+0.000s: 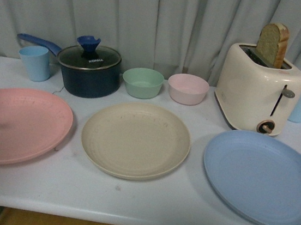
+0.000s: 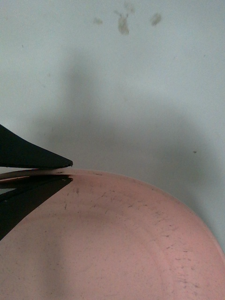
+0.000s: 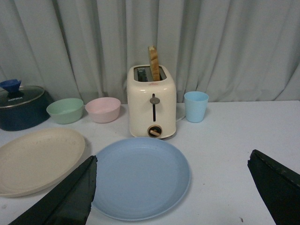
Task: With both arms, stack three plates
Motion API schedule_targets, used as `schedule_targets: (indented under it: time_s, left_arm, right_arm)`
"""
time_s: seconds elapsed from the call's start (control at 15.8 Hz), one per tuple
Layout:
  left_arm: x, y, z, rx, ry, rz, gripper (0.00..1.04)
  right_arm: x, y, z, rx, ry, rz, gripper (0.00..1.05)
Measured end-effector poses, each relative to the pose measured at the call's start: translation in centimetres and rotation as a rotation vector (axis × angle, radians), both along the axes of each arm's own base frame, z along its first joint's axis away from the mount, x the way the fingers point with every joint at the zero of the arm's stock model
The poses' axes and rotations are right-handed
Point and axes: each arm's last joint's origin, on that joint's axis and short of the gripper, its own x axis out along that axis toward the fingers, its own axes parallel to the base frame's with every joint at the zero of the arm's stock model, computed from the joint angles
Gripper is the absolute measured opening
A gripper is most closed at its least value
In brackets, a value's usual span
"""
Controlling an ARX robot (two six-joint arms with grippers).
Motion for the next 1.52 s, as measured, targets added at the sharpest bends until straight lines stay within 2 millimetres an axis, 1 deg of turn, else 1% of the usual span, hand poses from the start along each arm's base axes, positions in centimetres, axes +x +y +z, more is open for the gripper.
schedule_targets:
  time_s: [0.13,0.19,0.25,0.32,0.38,0.44,0.51,0.57,0.63,0.76,0.82,0.95,1.01,1.08,1.2,1.33,1.52]
  left_arm:
    - [-0.4,0.5,2.7,0.043,-0.038,0.006,0.03]
    - [-0.7,0.4,4.5,0.063,-0.076,-0.008,0.03]
    - [-1.4,-0.1,6.7,0.088,-0.113,-0.03,0.03]
    - [-2.3,-1.6,8.7,0.101,-0.153,-0.081,0.03]
    - [-2.7,-3.6,10.2,0.102,-0.191,-0.143,0.03]
    - [-3.0,-6.7,11.5,0.089,-0.233,-0.239,0.03]
    - [-3.0,-9.2,11.8,0.068,-0.25,-0.318,0.03]
    - [-2.8,-11.4,11.5,0.045,-0.253,-0.377,0.03]
    - [-2.4,-13.2,10.8,0.031,-0.244,-0.407,0.03]
    - [-1.2,-16.1,8.4,-0.008,-0.204,-0.432,0.03]
    - [-0.4,-17.7,7.7,-0.044,-0.198,-0.443,0.03]
    - [1.1,-20.2,7.6,-0.087,-0.223,-0.445,0.03]
    - [1.6,-21.0,7.5,-0.1,-0.232,-0.44,0.03]
    - [2.2,-21.4,7.2,-0.103,-0.23,-0.424,0.03]
    - [3.3,-21.3,5.7,-0.087,-0.198,-0.382,0.03]
    - [3.7,-21.1,4.3,-0.079,-0.172,-0.35,0.03]
    - [3.8,-21.1,3.9,-0.078,-0.175,-0.341,0.03]
  right_arm:
    - [0.0,0.0,0.0,0.0,0.0,0.0,0.98]
    - [0.0,0.0,0.0,0.0,0.0,0.0,0.98]
    - [0.0,0.0,0.0,0.0,0.0,0.0,0.98]
    - [0.0,0.0,0.0,0.0,0.0,0.0,0.98]
    - [0.0,0.0,0.0,0.0,0.0,0.0,0.98]
    - [0.0,0.0,0.0,0.0,0.0,0.0,0.98]
    - [0.0,0.0,0.0,0.0,0.0,0.0,0.98]
    - [0.0,0.0,0.0,0.0,0.0,0.0,0.98]
    - [0.0,0.0,0.0,0.0,0.0,0.0,0.98]
    - [0.0,0.0,0.0,0.0,0.0,0.0,0.98]
    - [0.0,0.0,0.0,0.0,0.0,0.0,0.98]
    - [0.0,0.0,0.0,0.0,0.0,0.0,0.98]
    - [0.0,0.0,0.0,0.0,0.0,0.0,0.98]
    - [0.0,0.0,0.0,0.0,0.0,0.0,0.98]
    - [0.0,0.0,0.0,0.0,0.0,0.0,0.98]
    - [0.0,0.0,0.0,0.0,0.0,0.0,0.98]
    - [0.0,0.0,0.0,0.0,0.0,0.0,0.98]
